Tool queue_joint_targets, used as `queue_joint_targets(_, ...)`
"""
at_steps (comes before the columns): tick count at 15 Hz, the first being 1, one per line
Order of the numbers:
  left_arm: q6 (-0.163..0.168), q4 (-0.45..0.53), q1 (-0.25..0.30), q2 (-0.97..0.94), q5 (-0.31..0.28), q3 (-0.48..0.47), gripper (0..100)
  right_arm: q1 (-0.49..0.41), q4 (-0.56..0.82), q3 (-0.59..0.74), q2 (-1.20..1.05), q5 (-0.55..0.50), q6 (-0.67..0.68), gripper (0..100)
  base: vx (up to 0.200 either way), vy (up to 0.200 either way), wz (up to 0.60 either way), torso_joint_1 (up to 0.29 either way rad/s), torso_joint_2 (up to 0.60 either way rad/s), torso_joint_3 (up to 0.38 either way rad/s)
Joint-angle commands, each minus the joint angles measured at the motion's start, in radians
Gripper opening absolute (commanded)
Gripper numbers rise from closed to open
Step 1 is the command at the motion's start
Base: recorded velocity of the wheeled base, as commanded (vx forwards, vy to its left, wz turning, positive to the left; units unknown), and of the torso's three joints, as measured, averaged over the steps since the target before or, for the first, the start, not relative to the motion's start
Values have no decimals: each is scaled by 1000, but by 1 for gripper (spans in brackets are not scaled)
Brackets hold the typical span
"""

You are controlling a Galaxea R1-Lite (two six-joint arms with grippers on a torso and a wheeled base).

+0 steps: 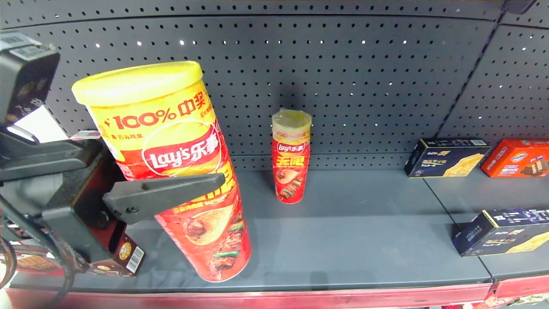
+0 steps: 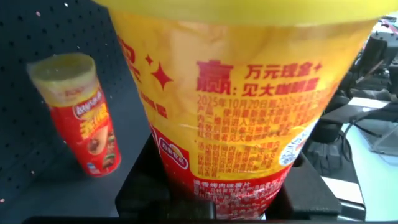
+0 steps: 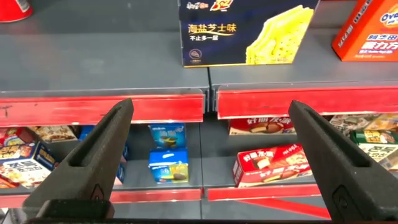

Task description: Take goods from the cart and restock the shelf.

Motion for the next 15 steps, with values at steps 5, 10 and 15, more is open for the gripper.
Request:
queue_joint_targets(5, -58, -61, 6, -15, 10, 8, 0, 8, 5, -64, 36, 14, -1, 100, 0, 0, 0, 0, 0, 0)
queue_joint_targets(10, -93, -98, 29, 51, 22, -62, 0, 140, 15, -399, 449, 251, 6, 100, 0, 0, 0, 0, 0, 0)
queue_joint_targets(15, -93, -102, 29, 66, 19, -59, 0, 280, -20, -456, 705, 251, -77, 100, 0, 0, 0, 0, 0, 0)
